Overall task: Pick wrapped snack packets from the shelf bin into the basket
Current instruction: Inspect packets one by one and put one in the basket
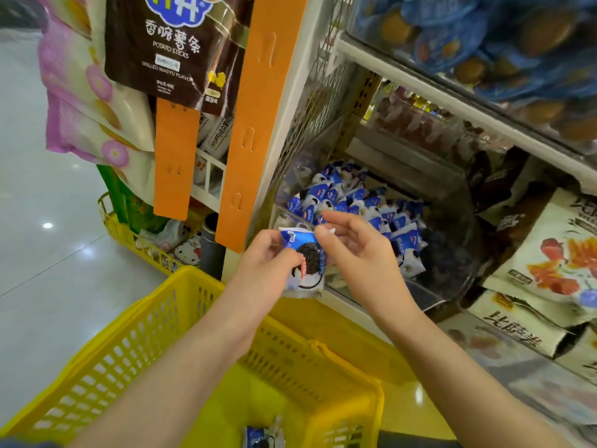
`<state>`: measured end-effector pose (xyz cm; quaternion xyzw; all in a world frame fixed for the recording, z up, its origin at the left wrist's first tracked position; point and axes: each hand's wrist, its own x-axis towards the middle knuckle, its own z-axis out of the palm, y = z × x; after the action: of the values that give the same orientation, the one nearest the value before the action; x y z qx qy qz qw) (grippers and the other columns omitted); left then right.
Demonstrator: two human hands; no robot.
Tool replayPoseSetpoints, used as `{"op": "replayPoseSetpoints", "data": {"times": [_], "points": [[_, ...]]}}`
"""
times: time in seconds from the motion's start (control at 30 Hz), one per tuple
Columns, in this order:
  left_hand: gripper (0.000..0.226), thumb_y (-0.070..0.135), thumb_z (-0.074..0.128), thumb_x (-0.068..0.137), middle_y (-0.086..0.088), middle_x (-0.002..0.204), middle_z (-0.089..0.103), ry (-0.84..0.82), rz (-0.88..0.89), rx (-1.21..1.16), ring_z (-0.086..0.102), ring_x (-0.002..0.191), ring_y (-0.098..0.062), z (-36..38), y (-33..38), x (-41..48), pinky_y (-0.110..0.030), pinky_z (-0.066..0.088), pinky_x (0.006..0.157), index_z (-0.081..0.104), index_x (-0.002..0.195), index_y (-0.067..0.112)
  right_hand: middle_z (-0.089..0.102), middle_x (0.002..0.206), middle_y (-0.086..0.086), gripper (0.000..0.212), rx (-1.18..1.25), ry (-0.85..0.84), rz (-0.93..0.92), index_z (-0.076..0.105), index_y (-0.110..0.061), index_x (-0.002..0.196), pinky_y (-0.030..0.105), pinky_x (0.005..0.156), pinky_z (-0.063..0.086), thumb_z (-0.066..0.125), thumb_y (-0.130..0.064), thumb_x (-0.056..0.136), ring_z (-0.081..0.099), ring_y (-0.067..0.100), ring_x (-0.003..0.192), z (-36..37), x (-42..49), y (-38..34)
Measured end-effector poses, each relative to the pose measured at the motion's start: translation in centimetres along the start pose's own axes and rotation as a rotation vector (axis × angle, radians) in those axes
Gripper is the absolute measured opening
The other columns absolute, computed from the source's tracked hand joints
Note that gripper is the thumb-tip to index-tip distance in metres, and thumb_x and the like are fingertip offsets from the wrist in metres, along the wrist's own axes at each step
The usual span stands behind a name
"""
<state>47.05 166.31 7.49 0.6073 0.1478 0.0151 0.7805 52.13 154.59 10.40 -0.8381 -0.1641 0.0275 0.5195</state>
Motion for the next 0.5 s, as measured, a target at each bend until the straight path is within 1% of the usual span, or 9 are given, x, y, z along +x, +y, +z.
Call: {"op": "replayPoseSetpoints", "data": {"times": [0.03, 0.07, 0.13, 0.17, 0.23, 0.27, 0.3, 0.4, 0.5], "points": [[0.017, 0.014, 0.052, 0.089, 0.001, 0.096, 0.066, 0.008, 0.033, 0.029, 0.063, 0.091, -0.010, -0.1, -0.1, -0.1, -0.022, 0.046, 0.071, 0.057, 0.098, 0.027, 0.066, 0.095, -0.003, 0.024, 0.011, -0.012, 0.009, 0.061, -0.020, 0.110, 0.039, 0.084, 0.054, 0.062, -0.025, 0.086, 0.064, 0.014, 0.089, 0.0, -0.1, 0.0], [0.018, 0.013, 0.051, 0.088, 0.004, 0.093, 0.065, 0.010, 0.067, 0.049, 0.063, 0.087, -0.007, -0.3, -0.3, -0.2, -0.018, 0.045, 0.066, 0.058, 0.096, 0.028, 0.067, 0.094, -0.002, 0.024, 0.002, -0.029, 0.007, 0.063, -0.019, 0.109, 0.039, 0.084, 0.054, 0.062, -0.024, 0.086, 0.064, 0.016, 0.090, -0.1, -0.2, 0.0], [0.024, 0.009, 0.050, 0.087, 0.009, 0.086, 0.065, -0.002, 0.127, 0.089, 0.061, 0.079, -0.001, -0.6, -0.5, -0.3, -0.011, 0.045, 0.063, 0.059, 0.093, 0.031, 0.069, 0.091, 0.001, 0.020, 0.004, -0.083, 0.025, 0.066, -0.018, 0.105, 0.036, 0.080, 0.056, 0.063, -0.021, 0.085, 0.066, 0.017, 0.087, -0.3, -0.5, 0.2], [0.027, 0.007, 0.050, 0.087, 0.010, 0.086, 0.065, -0.010, 0.146, 0.113, 0.060, 0.078, 0.000, -0.7, -0.7, -0.4, -0.009, 0.045, 0.063, 0.059, 0.092, 0.032, 0.070, 0.089, 0.003, 0.016, 0.042, -0.111, 0.051, 0.066, -0.018, 0.101, 0.032, 0.076, 0.057, 0.063, -0.018, 0.085, 0.066, 0.017, 0.085, -0.4, -0.6, 0.4], [0.032, 0.004, 0.049, 0.087, 0.008, 0.091, 0.066, -0.038, 0.164, 0.148, 0.062, 0.084, -0.006, -0.8, -1.0, -0.5, -0.013, 0.047, 0.069, 0.059, 0.093, 0.034, 0.071, 0.089, 0.007, 0.012, 0.139, -0.157, 0.122, 0.066, -0.020, 0.095, 0.022, 0.066, 0.057, 0.064, -0.014, 0.084, 0.066, 0.015, 0.080, -0.6, -0.8, 0.7], [0.033, 0.003, 0.049, 0.086, 0.005, 0.094, 0.066, -0.054, 0.172, 0.154, 0.063, 0.087, -0.009, -0.8, -1.2, -0.4, -0.017, 0.049, 0.070, 0.059, 0.094, 0.033, 0.071, 0.090, 0.008, 0.012, 0.174, -0.171, 0.153, 0.066, -0.019, 0.094, 0.019, 0.064, 0.056, 0.065, -0.013, 0.084, 0.066, 0.014, 0.078, -0.8, -0.9, 0.9], [0.034, 0.001, 0.049, 0.086, 0.005, 0.094, 0.066, -0.068, 0.183, 0.158, 0.063, 0.087, -0.009, -0.7, -1.3, -0.5, -0.016, 0.049, 0.070, 0.059, 0.095, 0.033, 0.070, 0.091, 0.010, 0.012, 0.199, -0.184, 0.184, 0.066, -0.017, 0.095, 0.018, 0.064, 0.056, 0.065, -0.013, 0.083, 0.066, 0.013, 0.078, -0.9, -1.0, 1.1], [0.037, -0.001, 0.050, 0.085, 0.013, 0.089, 0.065, -0.092, 0.208, 0.180, 0.062, 0.082, 0.000, -0.6, -1.6, -0.5, -0.009, 0.047, 0.065, 0.059, 0.093, 0.034, 0.069, 0.094, 0.014, 0.014, 0.208, -0.224, 0.233, 0.066, -0.014, 0.096, 0.019, 0.067, 0.057, 0.065, -0.012, 0.083, 0.064, 0.015, 0.080, -1.1, -0.9, 1.7], [0.027, 0.006, 0.054, 0.087, 0.011, 0.094, 0.067, -0.132, 0.206, 0.144, 0.063, 0.086, 0.002, -0.5, -1.6, -0.6, -0.008, 0.048, 0.064, 0.061, 0.096, 0.030, 0.070, 0.089, 0.006, 0.012, 0.204, -0.215, 0.203, 0.066, -0.012, 0.094, 0.017, 0.064, 0.055, 0.066, -0.012, 0.082, 0.063, 0.005, 0.073, -1.2, -1.0, 2.0]]}}
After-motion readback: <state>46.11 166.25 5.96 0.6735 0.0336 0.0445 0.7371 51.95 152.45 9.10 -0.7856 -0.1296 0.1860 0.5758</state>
